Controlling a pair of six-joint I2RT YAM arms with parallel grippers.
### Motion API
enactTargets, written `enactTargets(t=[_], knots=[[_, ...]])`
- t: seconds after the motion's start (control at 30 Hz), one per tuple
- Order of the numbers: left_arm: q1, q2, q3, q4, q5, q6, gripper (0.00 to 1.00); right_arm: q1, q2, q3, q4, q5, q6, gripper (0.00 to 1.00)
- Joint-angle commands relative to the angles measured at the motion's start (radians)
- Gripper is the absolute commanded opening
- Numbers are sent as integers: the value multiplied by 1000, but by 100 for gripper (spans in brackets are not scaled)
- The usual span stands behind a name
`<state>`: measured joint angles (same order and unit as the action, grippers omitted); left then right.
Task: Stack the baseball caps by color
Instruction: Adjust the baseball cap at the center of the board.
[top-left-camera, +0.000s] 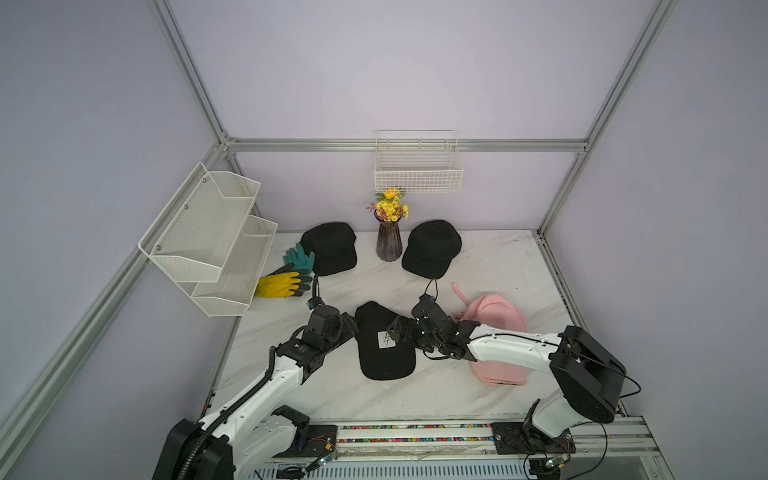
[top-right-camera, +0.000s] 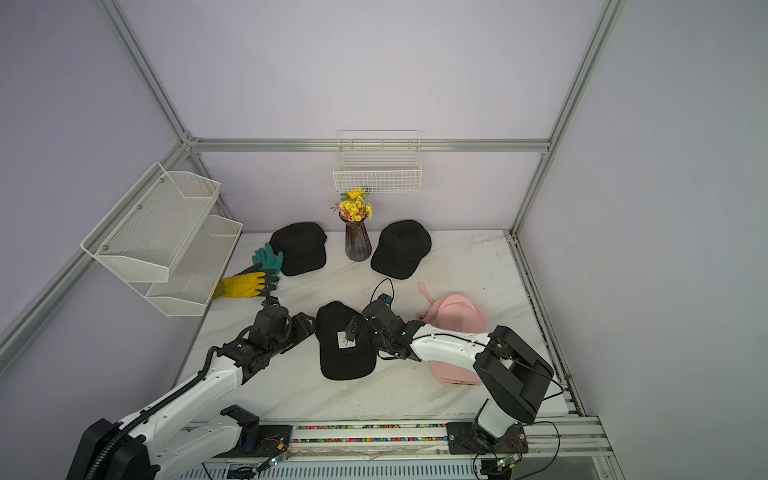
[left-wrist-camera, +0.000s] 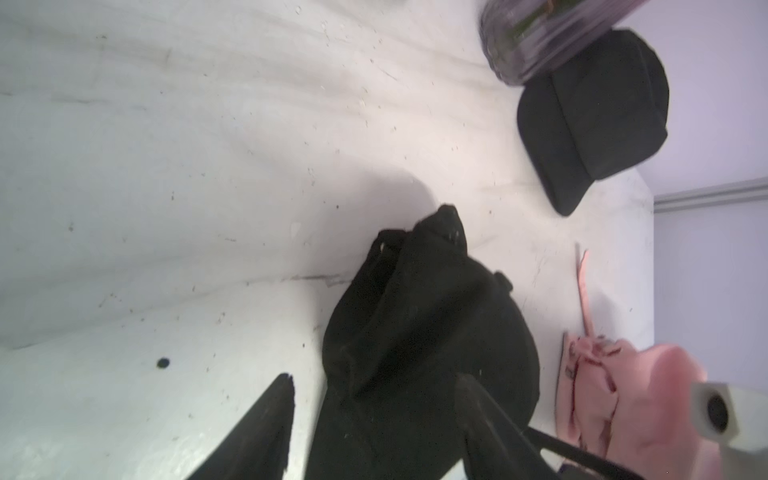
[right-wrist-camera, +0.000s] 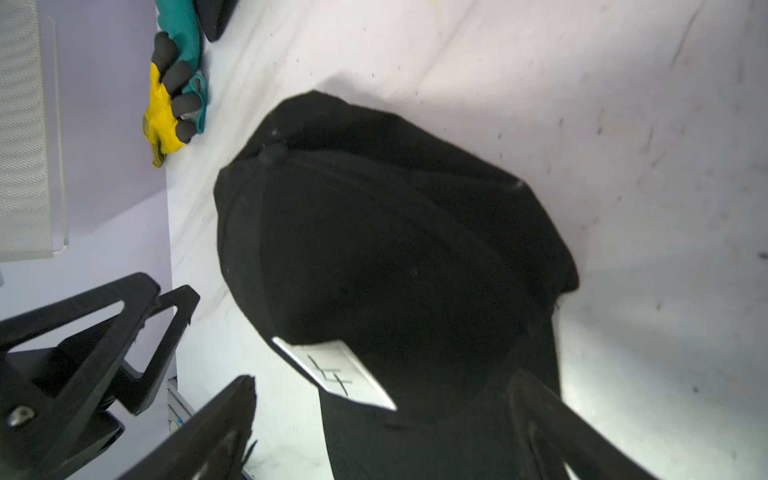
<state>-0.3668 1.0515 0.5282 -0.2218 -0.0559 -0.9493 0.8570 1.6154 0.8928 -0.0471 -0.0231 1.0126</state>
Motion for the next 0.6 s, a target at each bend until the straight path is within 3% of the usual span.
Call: enactTargets(t=[0.0, 0.1, 0.23, 0.4, 0.57], knots=[[56, 93, 20, 169, 86, 63, 76, -23, 58, 30, 20, 1, -56, 97], [72, 220, 79, 252, 234, 119, 81, -25, 89, 40, 42, -36, -58, 97], [68, 330, 98, 349, 374, 102, 73, -23, 74, -14, 83, -47, 4, 97], [48, 352, 49, 418, 397, 71, 55, -15, 17, -75, 72, -36, 55, 97], [37, 339, -19, 478, 391, 45, 54, -14, -44, -118, 62, -18, 86, 97]])
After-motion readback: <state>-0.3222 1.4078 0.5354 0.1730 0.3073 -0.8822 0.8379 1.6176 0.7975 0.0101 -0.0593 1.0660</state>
